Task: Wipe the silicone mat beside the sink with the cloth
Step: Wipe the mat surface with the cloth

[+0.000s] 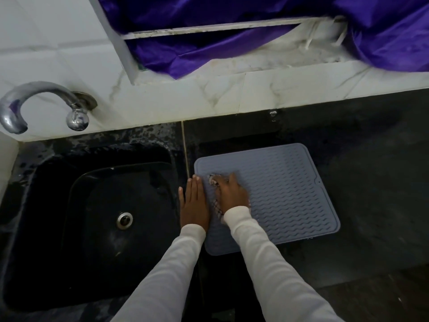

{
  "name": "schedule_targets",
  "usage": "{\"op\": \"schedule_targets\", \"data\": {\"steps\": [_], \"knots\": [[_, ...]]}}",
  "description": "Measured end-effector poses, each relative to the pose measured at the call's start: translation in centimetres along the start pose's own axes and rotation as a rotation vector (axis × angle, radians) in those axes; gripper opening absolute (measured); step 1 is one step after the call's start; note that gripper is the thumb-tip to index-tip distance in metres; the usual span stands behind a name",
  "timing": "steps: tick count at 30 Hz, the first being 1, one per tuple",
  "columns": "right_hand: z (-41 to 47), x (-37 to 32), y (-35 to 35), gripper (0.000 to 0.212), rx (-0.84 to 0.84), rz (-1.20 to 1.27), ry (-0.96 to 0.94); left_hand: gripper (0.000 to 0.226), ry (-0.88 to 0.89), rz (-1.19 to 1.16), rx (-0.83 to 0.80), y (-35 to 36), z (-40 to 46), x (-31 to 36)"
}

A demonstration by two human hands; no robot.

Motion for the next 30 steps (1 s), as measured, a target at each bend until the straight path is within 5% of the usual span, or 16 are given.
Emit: {"op": "schedule_targets", "data": {"steps": [15,21,30], "knots": [[2.4,26.3,-2.0,0.030,0.007,-0.102,0.405,0.064,0.006,-0.020,0.000,0.2,0.0,-0.2],[2.9,29.7,-1.9,0.029,0.078,-0.048,0.584,0.067,-0.010,-0.010,-0.014,0.3,0.1,-0.1],[2.7,28.7,-2.7,0.028,0.030,-0.031,0.587,0.069,-0.006,-0.051,-0.009,0.3,0.0,0.2]]}}
Point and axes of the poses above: each hand's wrist, its own z-axis towards the middle knuckle, its own y-axis out of the palm, x = y × z, the point moved 8 cm from there along z, towards the middle knuckle, and after that the axes turned 15 degrees about -z, right-handed, at the moved point
